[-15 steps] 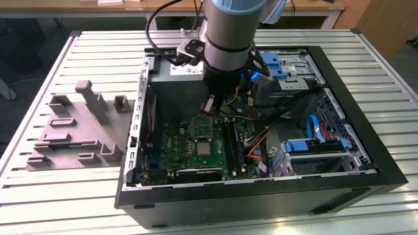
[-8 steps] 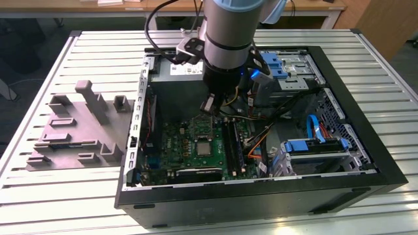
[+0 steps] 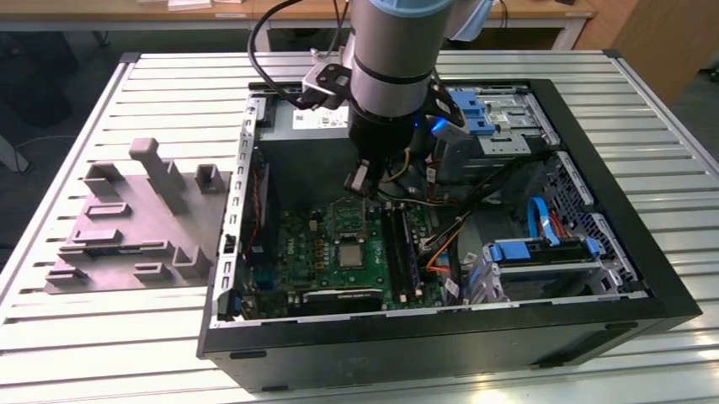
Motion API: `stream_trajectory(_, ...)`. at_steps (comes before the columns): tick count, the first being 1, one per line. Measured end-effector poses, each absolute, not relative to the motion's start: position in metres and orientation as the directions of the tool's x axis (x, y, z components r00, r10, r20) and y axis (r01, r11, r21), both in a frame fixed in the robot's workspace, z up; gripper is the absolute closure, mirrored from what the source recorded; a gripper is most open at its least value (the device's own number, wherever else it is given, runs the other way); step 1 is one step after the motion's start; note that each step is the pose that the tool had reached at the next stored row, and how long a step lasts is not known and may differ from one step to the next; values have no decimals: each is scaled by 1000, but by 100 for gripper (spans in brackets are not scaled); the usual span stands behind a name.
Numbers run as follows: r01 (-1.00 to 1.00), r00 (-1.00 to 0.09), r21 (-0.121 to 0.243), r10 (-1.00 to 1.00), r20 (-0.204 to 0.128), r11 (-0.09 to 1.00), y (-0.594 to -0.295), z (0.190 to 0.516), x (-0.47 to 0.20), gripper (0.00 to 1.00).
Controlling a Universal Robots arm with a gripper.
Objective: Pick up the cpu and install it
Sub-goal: 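Close the cpu cover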
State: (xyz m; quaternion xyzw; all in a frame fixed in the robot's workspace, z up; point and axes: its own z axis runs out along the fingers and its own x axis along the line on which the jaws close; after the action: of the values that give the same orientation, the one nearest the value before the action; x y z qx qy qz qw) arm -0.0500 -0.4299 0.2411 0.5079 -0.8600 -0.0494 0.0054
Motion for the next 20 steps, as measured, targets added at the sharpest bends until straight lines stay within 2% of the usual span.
stream_trajectory(11,-874,-482,90,-875,-40,478,-430,241,-50,89)
stream_trajectory(20,-881,-470,78,-882,-18,468,-431,243,-51,89)
